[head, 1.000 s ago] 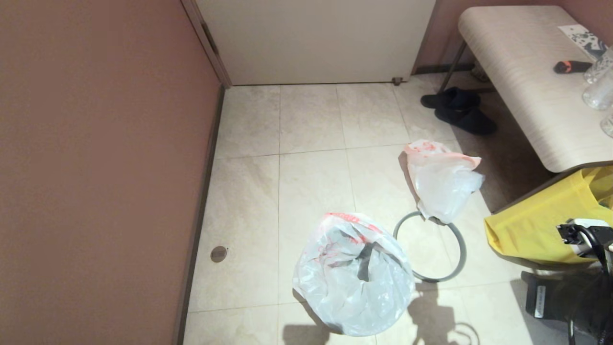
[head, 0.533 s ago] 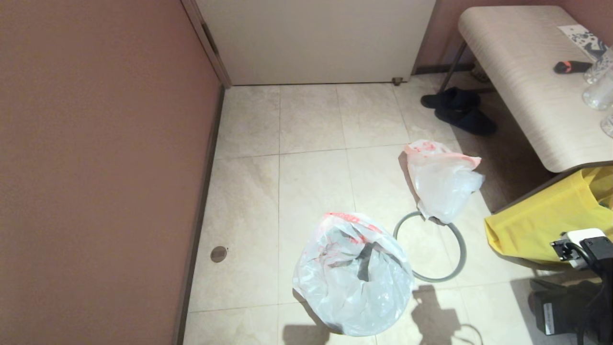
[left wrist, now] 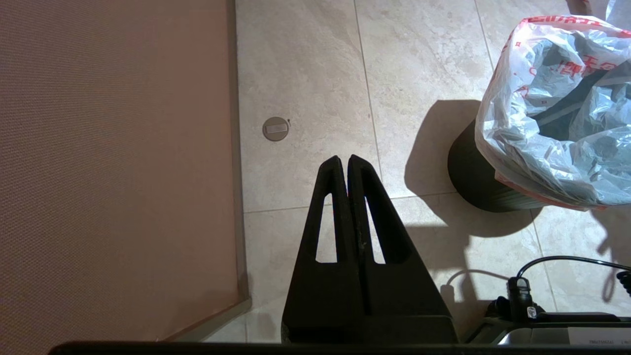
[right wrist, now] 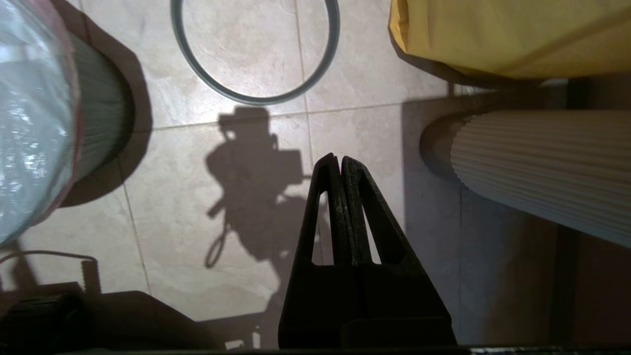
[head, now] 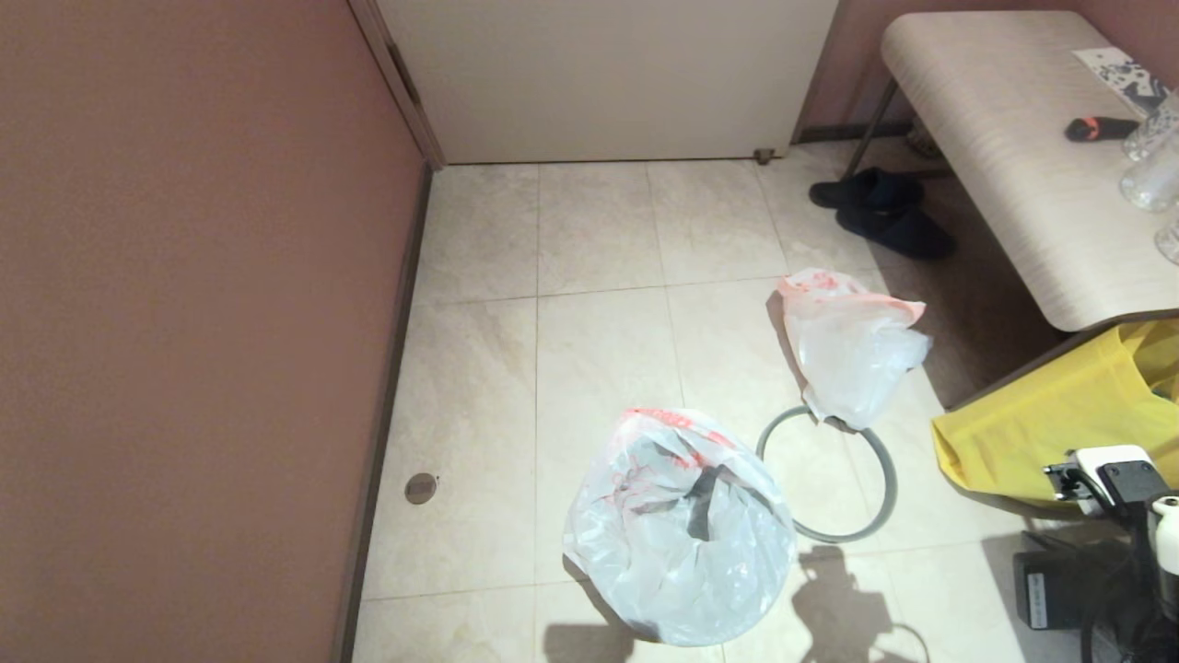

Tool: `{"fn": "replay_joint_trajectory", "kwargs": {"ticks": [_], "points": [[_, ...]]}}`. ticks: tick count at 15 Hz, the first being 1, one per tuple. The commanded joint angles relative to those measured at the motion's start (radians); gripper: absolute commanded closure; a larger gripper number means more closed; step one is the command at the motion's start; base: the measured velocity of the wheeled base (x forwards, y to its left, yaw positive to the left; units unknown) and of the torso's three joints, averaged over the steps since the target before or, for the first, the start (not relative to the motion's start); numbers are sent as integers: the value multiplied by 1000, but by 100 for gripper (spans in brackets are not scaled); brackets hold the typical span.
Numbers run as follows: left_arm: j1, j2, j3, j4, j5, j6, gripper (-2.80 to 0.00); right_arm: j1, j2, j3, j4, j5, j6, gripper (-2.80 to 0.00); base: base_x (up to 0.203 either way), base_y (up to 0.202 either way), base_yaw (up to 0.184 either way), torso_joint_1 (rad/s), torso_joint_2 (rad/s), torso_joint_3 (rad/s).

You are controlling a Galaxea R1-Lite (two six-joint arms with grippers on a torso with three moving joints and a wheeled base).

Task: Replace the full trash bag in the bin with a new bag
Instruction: Place the trash can ring on the trash can

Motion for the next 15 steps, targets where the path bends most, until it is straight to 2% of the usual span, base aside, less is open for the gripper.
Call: {"fn": "replay_joint_trajectory", "kwargs": {"ticks": [1,6,10,15], "points": [[0,2,0,1,0,0,0,-54,103,-1,-11,6,-1,0,0,0,0,0,0,0],[0,2,0,2,0,0,0,-123,260,-147,-17,178,28,0,0,0,0,0,0,0],[0,2,0,1,0,0,0,-152,468,-320,-19,224,42,0,0,0,0,0,0,0],[0,2,0,1,0,0,0,-240,754,-628,-9,310,44,0,0,0,0,0,0,0]]}}
